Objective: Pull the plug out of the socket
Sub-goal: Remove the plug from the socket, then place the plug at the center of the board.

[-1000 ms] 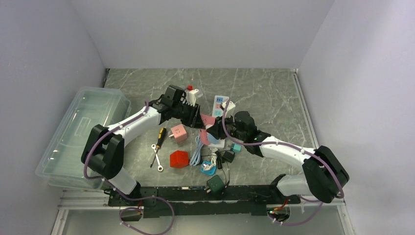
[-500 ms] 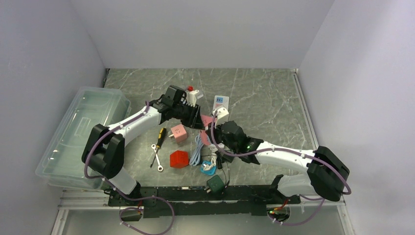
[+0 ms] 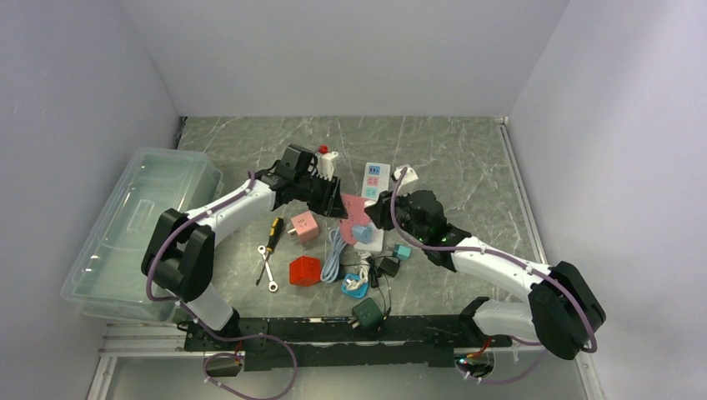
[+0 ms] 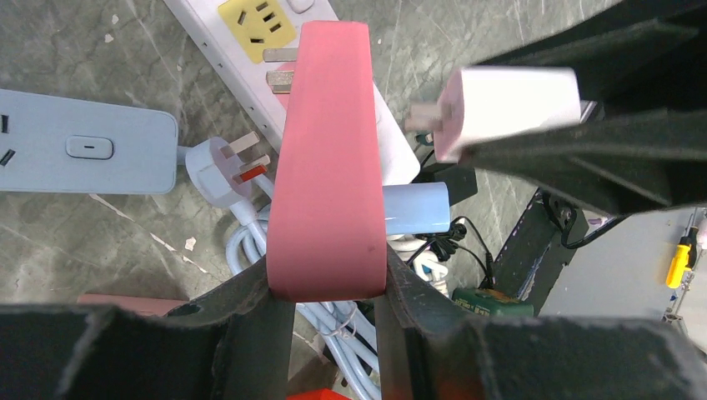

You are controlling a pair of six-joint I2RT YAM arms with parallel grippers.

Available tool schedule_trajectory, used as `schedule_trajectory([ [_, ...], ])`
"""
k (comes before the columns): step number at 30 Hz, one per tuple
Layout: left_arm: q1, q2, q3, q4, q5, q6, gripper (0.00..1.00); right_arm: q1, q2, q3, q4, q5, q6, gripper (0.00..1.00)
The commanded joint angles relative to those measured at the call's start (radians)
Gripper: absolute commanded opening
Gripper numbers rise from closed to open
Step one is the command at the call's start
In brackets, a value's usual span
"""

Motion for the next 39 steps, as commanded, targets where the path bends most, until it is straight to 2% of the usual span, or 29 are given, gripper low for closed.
schedule_trajectory([
  [1, 0.007, 0.005, 0.021, -0.023, -0.036, 0.037, 0.00, 0.008, 0.003, 0.014, 0.082, -0.129, 0.018, 0.00],
  [9, 0.009, -0.010, 0.014, -0.007, -0.023, 0.035, 0.00, 0.008, -0.043, 0.000, 0.067, -0.060, 0.009, 0.00],
  [13, 0.009, -0.031, 0.005, 0.016, 0.016, 0.028, 0.00, 0.007, -0.087, 0.006, 0.002, 0.050, 0.030, 0.00],
  [18, 0.039, -0.103, -0.021, 0.072, 0.087, -0.022, 0.00, -0.047, -0.233, -0.054, -0.135, 0.159, 0.102, 0.00],
  [22, 0.055, -0.171, -0.036, 0.086, 0.114, -0.036, 0.00, -0.143, -0.333, -0.131, -0.232, 0.110, 0.170, 0.00],
  [25, 0.055, -0.214, -0.046, 0.093, 0.117, -0.039, 0.00, -0.208, -0.344, -0.158, -0.297, 0.040, 0.209, 0.00],
  [33, 0.055, -0.263, -0.057, 0.103, 0.138, -0.051, 0.00, -0.300, -0.249, -0.194, -0.288, -0.122, 0.262, 0.00],
  [39, 0.053, -0.272, -0.057, 0.099, 0.133, -0.048, 0.00, -0.305, -0.130, -0.188, -0.221, -0.165, 0.287, 0.11],
])
